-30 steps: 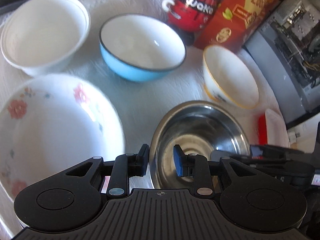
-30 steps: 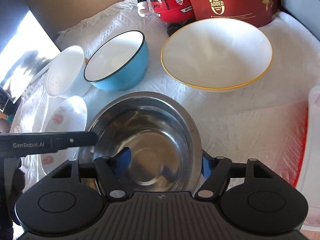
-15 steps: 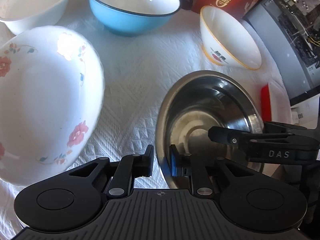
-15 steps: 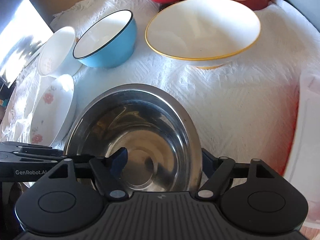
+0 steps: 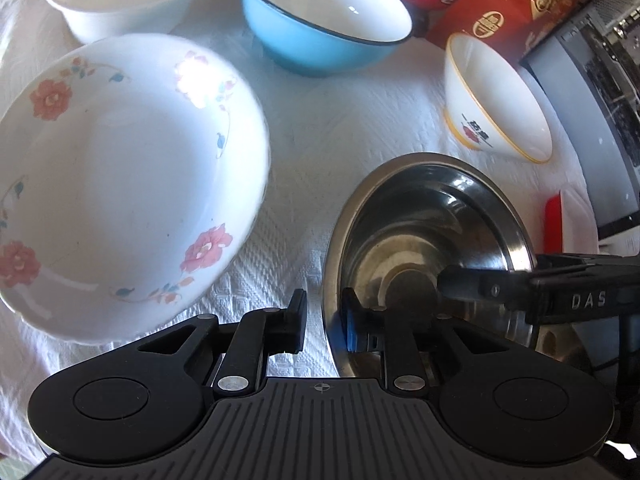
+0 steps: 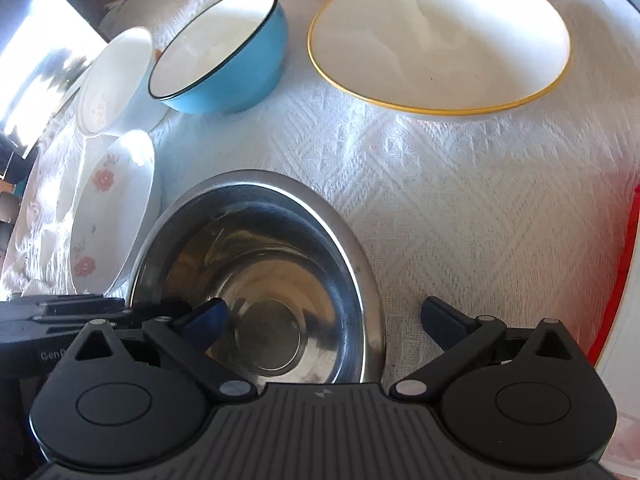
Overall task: Organize plates and bowls
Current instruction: 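Lift the steel bowl with the right gripper toward the white bowl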
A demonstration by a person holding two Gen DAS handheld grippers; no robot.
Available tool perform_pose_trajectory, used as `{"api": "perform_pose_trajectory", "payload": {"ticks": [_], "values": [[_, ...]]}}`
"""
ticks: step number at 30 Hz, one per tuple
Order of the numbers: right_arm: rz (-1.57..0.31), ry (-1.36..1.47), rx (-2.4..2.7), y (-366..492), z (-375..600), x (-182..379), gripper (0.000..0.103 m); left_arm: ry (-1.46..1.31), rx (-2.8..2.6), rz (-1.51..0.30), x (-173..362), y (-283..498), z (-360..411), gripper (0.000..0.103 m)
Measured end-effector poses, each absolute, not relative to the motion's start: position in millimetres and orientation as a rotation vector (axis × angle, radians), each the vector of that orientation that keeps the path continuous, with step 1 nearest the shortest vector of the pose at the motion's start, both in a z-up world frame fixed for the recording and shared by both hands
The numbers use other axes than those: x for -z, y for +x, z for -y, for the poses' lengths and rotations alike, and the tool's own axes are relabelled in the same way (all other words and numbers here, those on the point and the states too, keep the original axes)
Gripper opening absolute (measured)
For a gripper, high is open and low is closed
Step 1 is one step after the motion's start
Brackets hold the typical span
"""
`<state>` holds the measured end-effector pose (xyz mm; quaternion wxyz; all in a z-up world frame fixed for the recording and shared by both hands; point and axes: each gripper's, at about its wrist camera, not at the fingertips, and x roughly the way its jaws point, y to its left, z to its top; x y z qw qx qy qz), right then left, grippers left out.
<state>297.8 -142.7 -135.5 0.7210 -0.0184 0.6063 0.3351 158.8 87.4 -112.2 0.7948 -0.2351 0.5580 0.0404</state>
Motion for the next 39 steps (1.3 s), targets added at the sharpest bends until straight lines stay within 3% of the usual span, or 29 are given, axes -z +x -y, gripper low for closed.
{"api": "perform_pose_trajectory", "payload": {"ticks": [4, 7, 9, 11, 18, 30, 39], "values": [[-1.328, -0.159, -0.803, 293.7, 131.6, 134.6, 0.103, -0.516, -0.087, -1.207, 116.9, 157.4, -86.7, 0.022], [-1.241, -0.153, -0.767, 286.3, 132.4, 130.6, 0.087, -0.518, -0.088, -1.208, 117.3, 156.4, -86.4, 0.022], [-1.186, -0.181, -0.75, 279.6, 129.9, 128.5, 0.066, -0.526, -0.089, -1.21, 118.3, 158.9, -85.0, 0.02], [-1.17, -0.183, -0.751, 276.5, 127.8, 128.8, 0.054, -0.535, -0.079, -1.211, 118.5, 160.9, -83.8, 0.018], [-1.181, -0.116, -0.694, 281.3, 132.9, 128.6, 0.04, -0.576, -0.078, -1.199, 118.2, 162.7, -85.2, 0.018], [-1.059, -0.056, -0.832, 267.5, 77.9, 69.3, 0.039, -0.544, -0.212, -0.971, 45.8, 137.5, -154.1, 0.02], [-1.034, -0.188, -0.913, 251.2, -20.9, 79.8, 0.039, -0.461, -0.405, -0.974, 58.9, 124.3, -206.8, 0.022]]}}
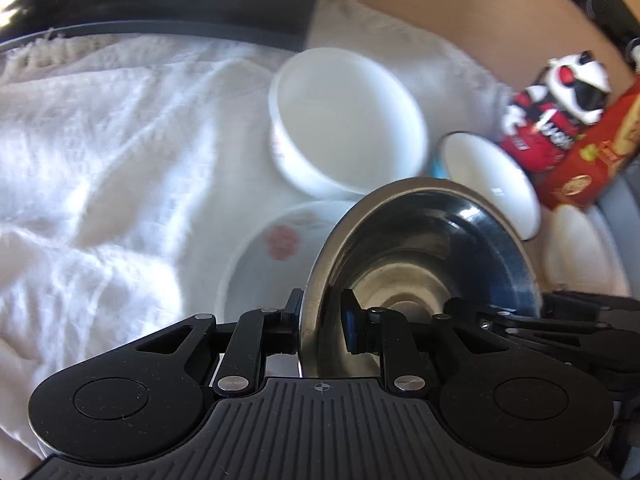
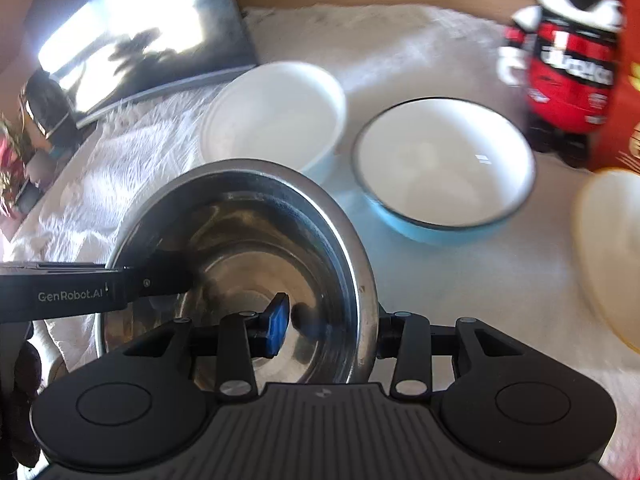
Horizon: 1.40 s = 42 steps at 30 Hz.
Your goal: Organize plates and bowls
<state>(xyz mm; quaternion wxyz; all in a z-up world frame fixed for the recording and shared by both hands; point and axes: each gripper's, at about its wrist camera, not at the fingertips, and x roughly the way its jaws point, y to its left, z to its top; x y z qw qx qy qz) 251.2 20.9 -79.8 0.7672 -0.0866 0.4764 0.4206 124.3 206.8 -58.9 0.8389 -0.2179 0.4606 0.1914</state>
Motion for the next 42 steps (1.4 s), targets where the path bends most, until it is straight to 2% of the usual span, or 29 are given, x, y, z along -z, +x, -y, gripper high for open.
{"api": "perform_pose_trajectory", "payload": {"ticks": [9, 18, 25, 27, 31, 34, 39, 41, 42], "values": [[-1.043, -0.253, -0.926, 245.4, -50.4, 97.4, 0.039, -0.424, -0.436, -1.04, 82.6, 129.1, -217.1, 0.026], [-1.039, -0.302, -0.931, 238.7, -59.2, 105.2, 0.042, -0.448, -0.435, -1.039, 79.8, 120.5, -227.9, 0.023], [-0.917, -0.349, -0.942, 229.4, -52.4, 87.7, 0.042, -0.368, -0.451, -1.041, 68.2, 119.2, -227.0, 0.024], [-0.898, -0.351, -0.932, 230.0, -50.0, 85.6, 0.044, -0.326, -0.468, -1.058, 71.3, 121.5, -226.0, 0.031], [-0.885, -0.338, -0.89, 234.0, -43.3, 84.3, 0.044, -0.334, -0.476, -1.086, 81.1, 122.8, -229.9, 0.034], [-0.907, -0.322, -0.863, 239.4, -37.1, 88.9, 0.046, -0.425, -0.467, -1.086, 90.3, 121.8, -240.2, 0.035], [-1.044, -0.253, -0.868, 249.5, -36.3, 109.0, 0.047, -0.511, -0.455, -1.088, 102.8, 120.2, -250.4, 0.04], [-1.083, -0.234, -0.882, 249.2, -39.7, 115.9, 0.048, -0.538, -0.449, -1.09, 107.1, 120.5, -253.0, 0.039], [-1.091, -0.232, -0.88, 248.2, -41.0, 118.3, 0.049, -0.553, -0.444, -1.085, 108.6, 118.9, -253.2, 0.034]]}}
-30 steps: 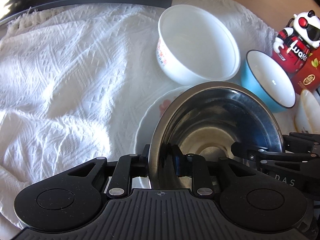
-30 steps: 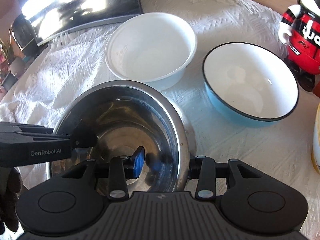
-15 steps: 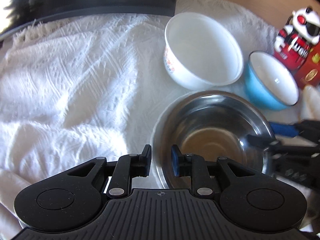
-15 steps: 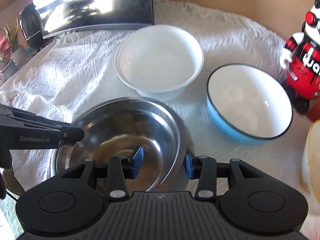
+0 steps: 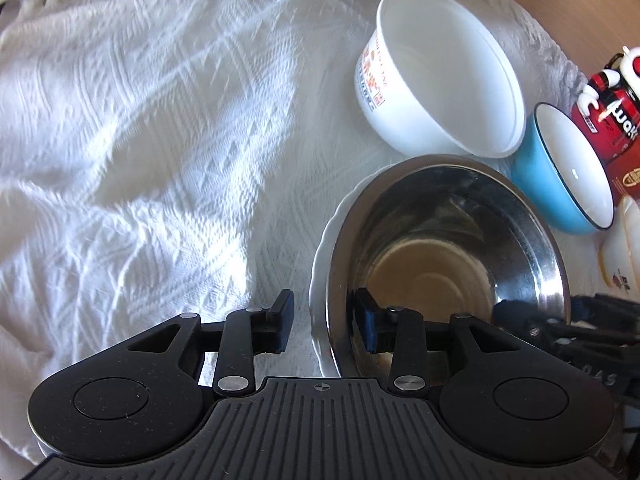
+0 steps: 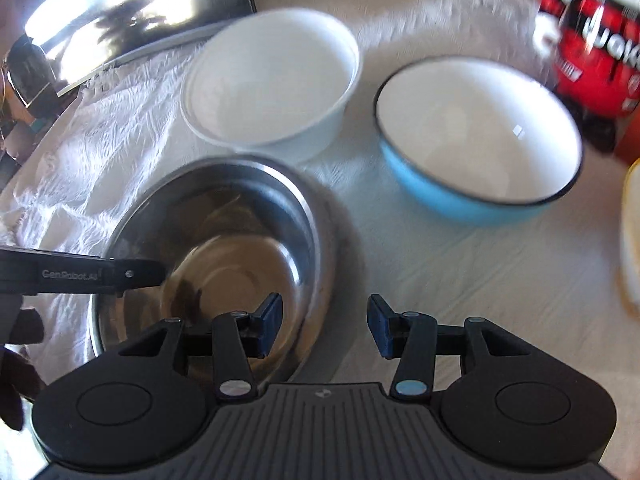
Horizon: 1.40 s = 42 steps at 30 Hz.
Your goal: Organize plates and bowls
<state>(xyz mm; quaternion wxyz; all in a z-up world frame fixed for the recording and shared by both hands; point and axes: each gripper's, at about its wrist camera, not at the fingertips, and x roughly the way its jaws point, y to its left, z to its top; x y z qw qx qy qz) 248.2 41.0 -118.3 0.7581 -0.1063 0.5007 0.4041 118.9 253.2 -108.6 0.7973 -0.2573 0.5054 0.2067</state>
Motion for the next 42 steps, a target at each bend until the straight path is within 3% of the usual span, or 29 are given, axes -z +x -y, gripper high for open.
{"api": "perform_pose_trajectory", "payload": {"ticks": [5, 23, 34, 42], "values": [[-1.112, -0.267, -0.872, 244.6, -51.2, 125.3, 0.053, -0.695, -0.396, -1.048, 113.7, 110.8, -265.0, 0.028], [-1.1, -0.364, -0.982, 203.0, -96.0, 125.1, 0.055, -0.663, -0.543, -1.016, 93.6, 55.1, -299.0, 0.028], [-0.898, -0.264, -0.954, 212.7, -11.1, 73.1, 0.055, -0.461, -0.569, -0.829, 17.2, 87.9, -246.8, 0.029], [-0.809, -0.187, -0.684, 266.9, 99.3, 49.9, 0.055, -0.492, -0.213, -0.923, 32.5, 178.0, -161.2, 0.029]]}}
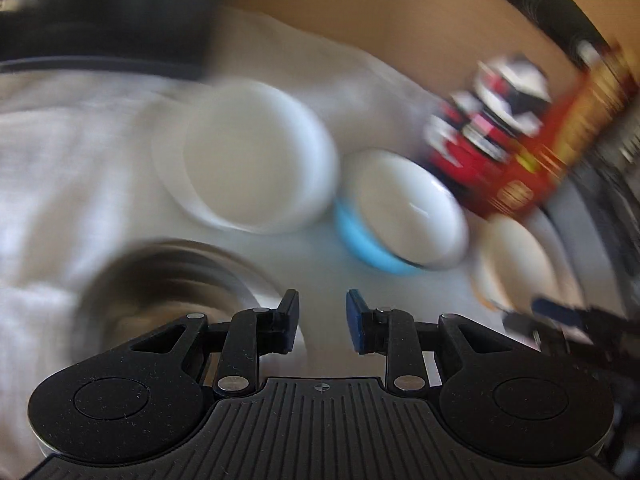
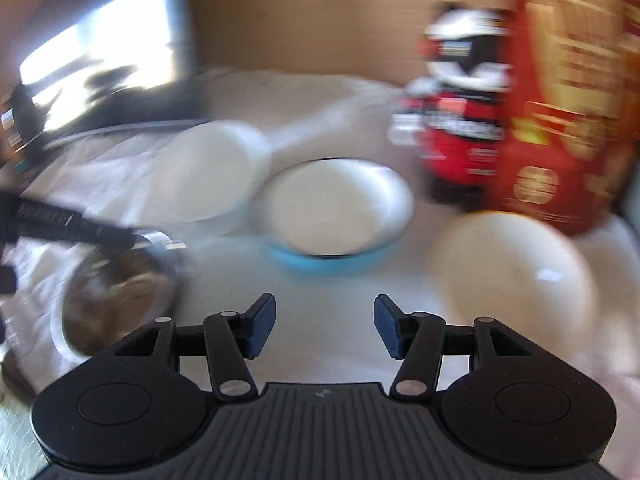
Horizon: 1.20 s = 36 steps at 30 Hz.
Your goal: Organize plates and bowls
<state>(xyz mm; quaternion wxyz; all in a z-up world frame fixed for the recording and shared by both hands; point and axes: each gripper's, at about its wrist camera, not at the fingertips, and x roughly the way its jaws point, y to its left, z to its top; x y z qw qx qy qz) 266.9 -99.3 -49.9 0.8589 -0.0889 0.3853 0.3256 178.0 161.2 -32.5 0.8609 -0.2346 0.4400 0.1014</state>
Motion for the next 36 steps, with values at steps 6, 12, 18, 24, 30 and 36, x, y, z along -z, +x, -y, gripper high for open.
{"api": "perform_pose_trajectory", "payload": {"ticks": [6, 12, 18, 24, 30, 36], "values": [[-0.849, -0.148, -0.462, 319.7, 180.4, 59.1, 0.055, -0.574, 0.019, -0.989, 61.3, 245.7, -83.2, 0.029], [-0.916, -0.08, -0.417, 362.9, 220.0, 72.2, 0.055, -0.662, -0.011, -1.007, 84.2, 297.9, -49.9, 0.029], [-0.981, -0.072, -0.455, 400.9, 207.1, 96.6, 0.055, -0.699, -0.108, -1.005, 102.5, 327.5, -53.0, 0.029], [-1.068, -0.098, -0.479, 440.1, 185.2, 127.8, 0.055, -0.68, -0.123, -0.995, 111.4, 350.3, -46.0, 0.035], [-1.118, -0.085, -0.562, 440.9, 173.2, 133.7, 0.034, -0.631, -0.111, -1.007, 113.5, 352.1, -42.3, 0.033], [-1.194, -0.002, -0.579, 425.7, 179.0, 133.8, 0.035, -0.598, -0.078, -1.057, 106.4, 331.6, -42.8, 0.035]]}}
